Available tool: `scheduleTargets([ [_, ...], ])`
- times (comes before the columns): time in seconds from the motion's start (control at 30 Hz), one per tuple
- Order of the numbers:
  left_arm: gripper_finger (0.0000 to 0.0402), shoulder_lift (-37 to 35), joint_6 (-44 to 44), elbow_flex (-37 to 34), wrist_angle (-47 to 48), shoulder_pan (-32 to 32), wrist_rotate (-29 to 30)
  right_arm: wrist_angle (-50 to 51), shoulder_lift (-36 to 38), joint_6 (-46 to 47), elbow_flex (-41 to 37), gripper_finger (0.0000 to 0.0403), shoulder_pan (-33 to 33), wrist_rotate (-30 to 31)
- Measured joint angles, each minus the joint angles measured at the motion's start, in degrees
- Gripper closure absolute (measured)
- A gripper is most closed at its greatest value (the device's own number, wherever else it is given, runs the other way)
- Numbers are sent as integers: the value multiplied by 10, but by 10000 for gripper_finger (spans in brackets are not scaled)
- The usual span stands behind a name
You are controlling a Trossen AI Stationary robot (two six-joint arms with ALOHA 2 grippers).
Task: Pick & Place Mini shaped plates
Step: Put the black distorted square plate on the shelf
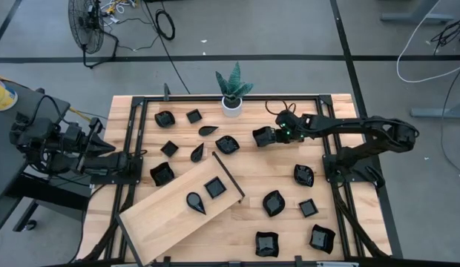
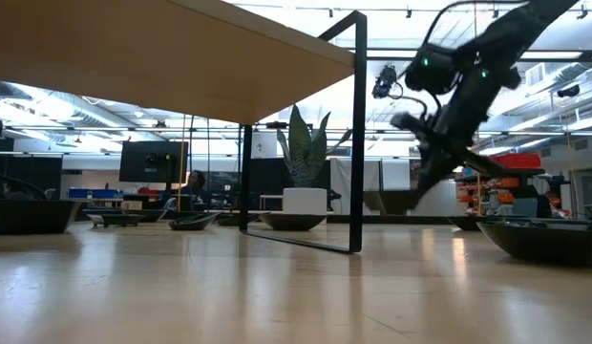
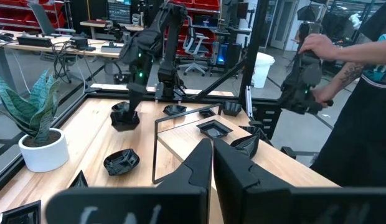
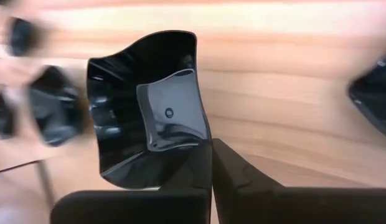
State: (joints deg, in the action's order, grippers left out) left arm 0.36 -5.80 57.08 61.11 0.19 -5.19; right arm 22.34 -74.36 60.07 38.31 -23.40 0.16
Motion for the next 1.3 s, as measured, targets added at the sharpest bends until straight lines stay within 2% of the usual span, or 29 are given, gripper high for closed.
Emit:
scheduleTargets([
  [0.2, 383, 0, 0, 0, 0, 0, 0, 37, 25, -35, 67, 402, 18, 0],
  [0.53, 383, 0, 0, 0, 0, 0, 0, 103, 26, -130, 228, 403, 61, -3],
  [0.67, 383, 0, 0, 0, 0, 0, 0, 114, 18, -167, 290, 403, 87, -23],
  [1.0, 383, 0, 0, 0, 0, 0, 0, 150, -72, -241, 453, 403, 166, -53],
  [1.3, 383, 0, 0, 0, 0, 0, 0, 152, -169, -250, 560, 403, 243, -73],
])
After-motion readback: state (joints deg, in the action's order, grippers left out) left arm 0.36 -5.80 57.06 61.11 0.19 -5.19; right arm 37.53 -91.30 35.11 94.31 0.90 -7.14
